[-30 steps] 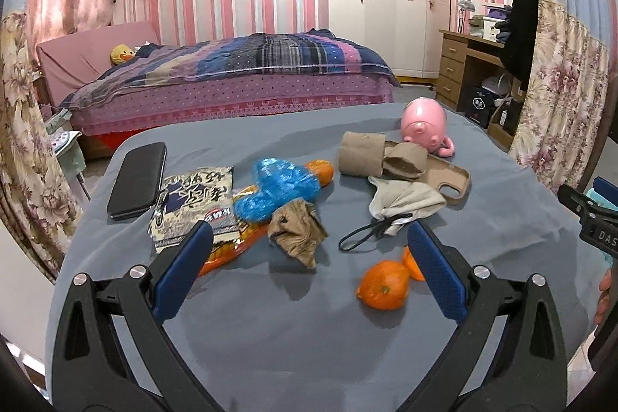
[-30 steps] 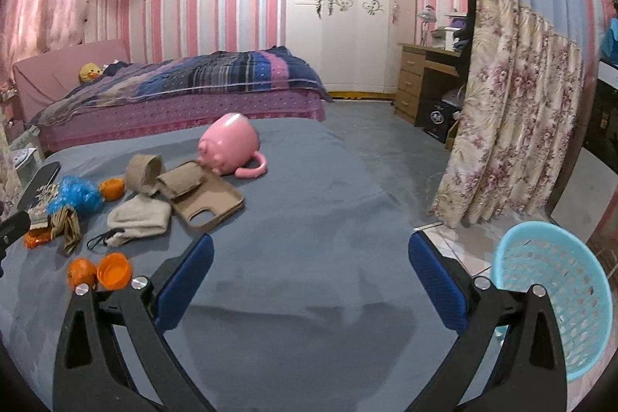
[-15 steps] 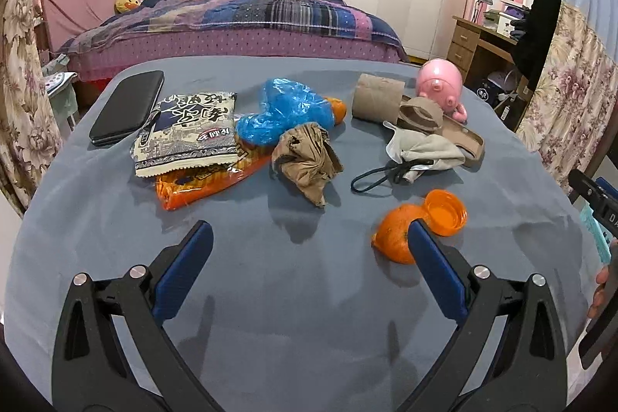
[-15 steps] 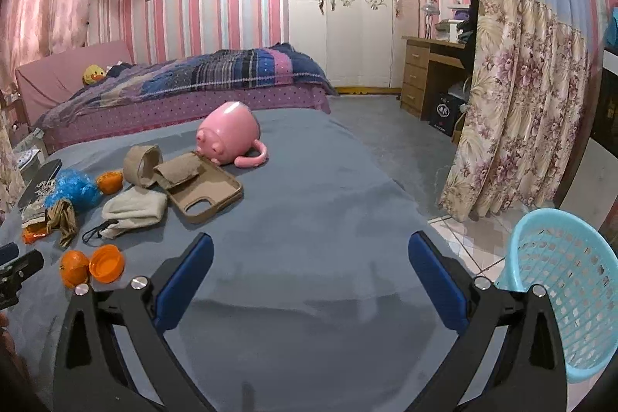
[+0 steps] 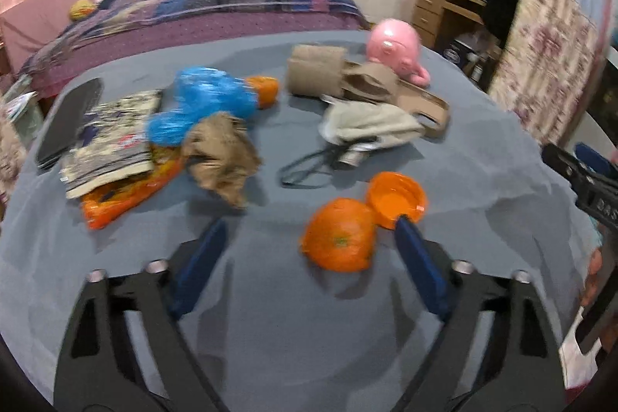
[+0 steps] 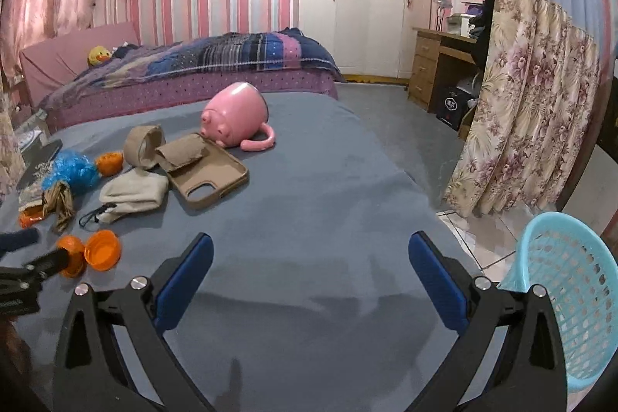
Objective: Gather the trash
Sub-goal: 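Grasp the orange peel with the left tool while the right tool grasps the orange cup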
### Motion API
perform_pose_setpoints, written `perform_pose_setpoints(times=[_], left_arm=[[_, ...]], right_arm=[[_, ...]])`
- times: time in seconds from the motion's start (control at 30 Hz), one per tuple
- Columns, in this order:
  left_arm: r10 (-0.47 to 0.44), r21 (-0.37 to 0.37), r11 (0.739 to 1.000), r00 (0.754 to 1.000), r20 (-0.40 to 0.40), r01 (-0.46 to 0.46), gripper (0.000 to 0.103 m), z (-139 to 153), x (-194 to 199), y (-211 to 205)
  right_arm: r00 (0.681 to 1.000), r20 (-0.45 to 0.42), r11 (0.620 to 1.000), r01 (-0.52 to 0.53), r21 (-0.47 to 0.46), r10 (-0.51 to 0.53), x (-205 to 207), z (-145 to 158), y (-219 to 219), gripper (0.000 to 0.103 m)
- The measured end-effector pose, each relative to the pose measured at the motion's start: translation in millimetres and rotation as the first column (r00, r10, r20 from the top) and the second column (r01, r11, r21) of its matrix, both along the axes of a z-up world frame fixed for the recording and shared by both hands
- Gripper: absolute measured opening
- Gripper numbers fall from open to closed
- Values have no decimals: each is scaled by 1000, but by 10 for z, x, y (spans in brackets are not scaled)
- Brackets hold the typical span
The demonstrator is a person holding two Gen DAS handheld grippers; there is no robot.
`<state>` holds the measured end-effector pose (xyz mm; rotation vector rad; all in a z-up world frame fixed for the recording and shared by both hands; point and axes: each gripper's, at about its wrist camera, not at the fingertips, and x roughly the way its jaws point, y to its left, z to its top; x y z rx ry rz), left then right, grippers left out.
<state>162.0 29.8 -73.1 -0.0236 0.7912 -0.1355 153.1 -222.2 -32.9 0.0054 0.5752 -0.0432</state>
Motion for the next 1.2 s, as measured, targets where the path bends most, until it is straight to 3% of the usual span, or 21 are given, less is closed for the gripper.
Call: perform_pose_setpoints(times=[0.03,0.1,0.2,0.3,0.53,0.7,0.83,0.9,0.97,1.13,1.2], left_arm=[[-16,-9,1000,1000,-13,16,72,-17,21,-27],[-43,-28,999,998,-42,42,54,-47,51,-54],[-62,-44,997,997,-52,59,38,-68,59,-73],[-62,-67,996,997,-35,59,29,-41,4,-24],[48,-29,998,998,38,-47,29,68,-186,300],[168,25,985,979,112,-171,29,182,-279,647],[210,26,976,970,120,-215,29,199,-310,895],[232,23,972,966,119,-236,29,191,-328,1010],[245,15,969,963,115,-248,29,184,-348,1099],[271,6,962,955,117,-274,29,188,-386,1264],[279,4,960,953,115,-281,29,189,-391,1299]], right_arm=[[1000,5,1000,-3,-4,3,-6,7,1,99],[1000,9,1000,-7,-6,7,-17,3,23,99],[1000,12,1000,-24,-14,24,-30,-3,95,99],[999,13,999,-41,-25,41,-39,-12,186,99],[992,6,992,-124,-12,124,-74,-17,559,99],[970,-26,970,-241,-35,240,-64,-84,995,98],[955,-68,956,-292,-20,290,1,-160,1266,97],[949,-91,952,-304,-19,301,44,-197,1343,92],[939,-139,947,-321,-17,315,124,-252,1426,80],[917,-180,933,-360,2,355,189,-287,1542,70],[907,-192,924,-383,-11,374,197,-301,1626,60]])
